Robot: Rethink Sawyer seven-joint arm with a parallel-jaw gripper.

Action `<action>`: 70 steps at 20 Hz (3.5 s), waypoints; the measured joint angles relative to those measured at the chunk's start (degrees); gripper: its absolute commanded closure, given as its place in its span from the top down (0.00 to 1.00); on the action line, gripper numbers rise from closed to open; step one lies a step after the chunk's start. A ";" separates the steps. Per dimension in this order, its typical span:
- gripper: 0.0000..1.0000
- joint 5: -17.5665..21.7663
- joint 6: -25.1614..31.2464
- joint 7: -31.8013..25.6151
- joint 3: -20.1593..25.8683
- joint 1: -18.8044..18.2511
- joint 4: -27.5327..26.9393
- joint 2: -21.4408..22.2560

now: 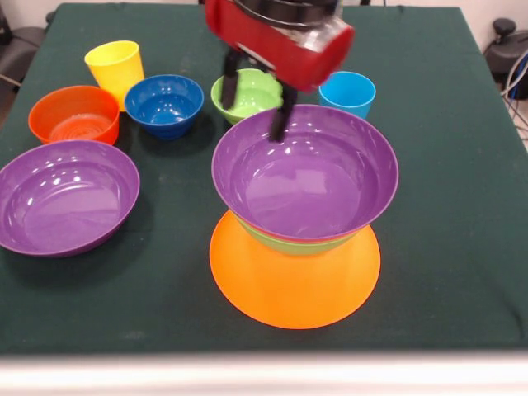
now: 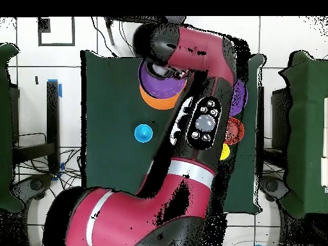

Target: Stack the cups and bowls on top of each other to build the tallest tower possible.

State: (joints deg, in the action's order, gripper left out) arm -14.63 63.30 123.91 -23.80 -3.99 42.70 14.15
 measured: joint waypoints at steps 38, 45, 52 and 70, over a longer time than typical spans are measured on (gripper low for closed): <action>1.00 17.12 -18.21 -12.64 17.55 -23.00 30.11 10.75; 1.00 20.23 -18.82 -12.64 20.66 -26.47 34.57 10.77; 1.00 23.06 -22.12 -12.64 23.46 -28.89 37.92 10.76; 1.00 29.88 -27.59 -12.64 29.88 -32.72 38.42 8.93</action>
State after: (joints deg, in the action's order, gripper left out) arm 15.24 35.71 111.26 6.08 -36.71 81.12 23.08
